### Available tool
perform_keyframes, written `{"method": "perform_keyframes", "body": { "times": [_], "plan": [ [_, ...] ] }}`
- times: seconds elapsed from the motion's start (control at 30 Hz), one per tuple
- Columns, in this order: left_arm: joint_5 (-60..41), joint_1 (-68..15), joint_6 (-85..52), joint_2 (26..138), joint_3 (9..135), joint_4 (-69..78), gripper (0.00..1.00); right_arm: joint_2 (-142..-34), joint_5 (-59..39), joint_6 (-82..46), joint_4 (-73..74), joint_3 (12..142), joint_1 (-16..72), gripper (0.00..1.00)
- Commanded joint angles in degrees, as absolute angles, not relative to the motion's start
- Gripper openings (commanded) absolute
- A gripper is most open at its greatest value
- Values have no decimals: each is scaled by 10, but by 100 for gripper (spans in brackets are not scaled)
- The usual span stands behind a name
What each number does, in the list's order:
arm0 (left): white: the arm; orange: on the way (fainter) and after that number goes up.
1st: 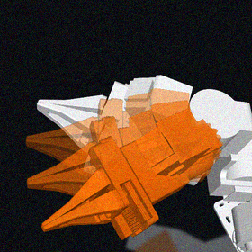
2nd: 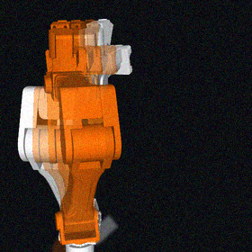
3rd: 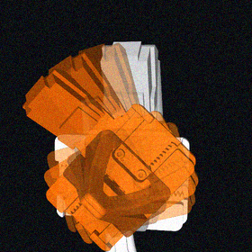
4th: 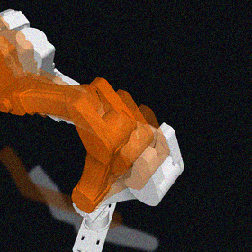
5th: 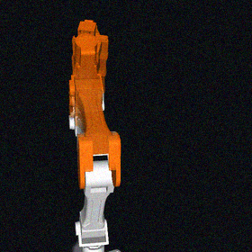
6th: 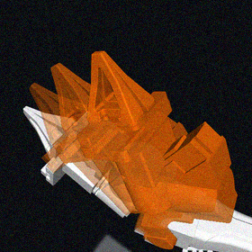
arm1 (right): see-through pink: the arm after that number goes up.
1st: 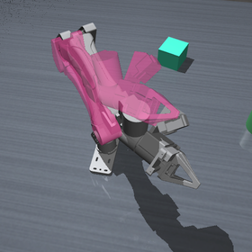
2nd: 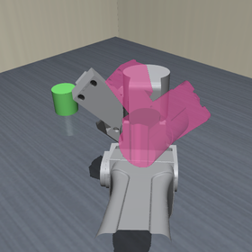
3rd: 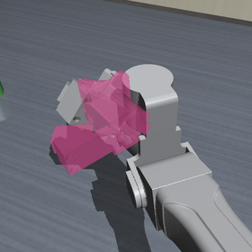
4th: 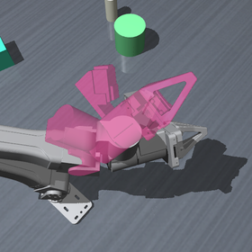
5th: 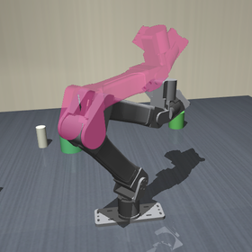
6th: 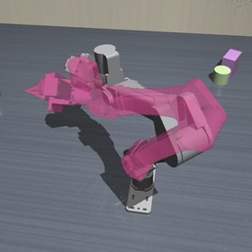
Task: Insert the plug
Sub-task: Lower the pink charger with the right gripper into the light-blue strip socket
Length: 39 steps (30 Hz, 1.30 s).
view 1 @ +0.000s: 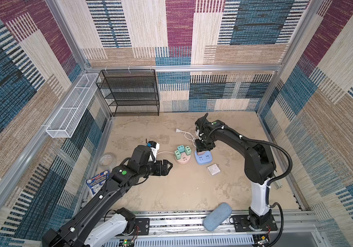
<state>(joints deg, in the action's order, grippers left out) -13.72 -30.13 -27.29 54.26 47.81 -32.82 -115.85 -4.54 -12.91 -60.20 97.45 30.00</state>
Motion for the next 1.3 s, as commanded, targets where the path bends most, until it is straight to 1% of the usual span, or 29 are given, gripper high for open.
{"method": "perform_keyframes", "body": {
  "times": [0.0,0.5,0.93,1.23,1.27],
  "plan": [
    [-137,-300,-282,542,477,-318,86,-1174,-35,-136,-610,989,301,0],
    [-140,-301,-282,547,476,-313,86,-1229,1,-137,-660,1068,301,0],
    [-140,-300,-284,544,476,-319,86,-1288,-6,-126,-666,1072,301,0],
    [-135,-301,-284,539,475,-321,86,-1300,-8,-118,-656,1053,302,0],
    [-134,-301,-285,538,475,-322,86,-1298,-8,-119,-655,1052,302,2]
  ]
}}
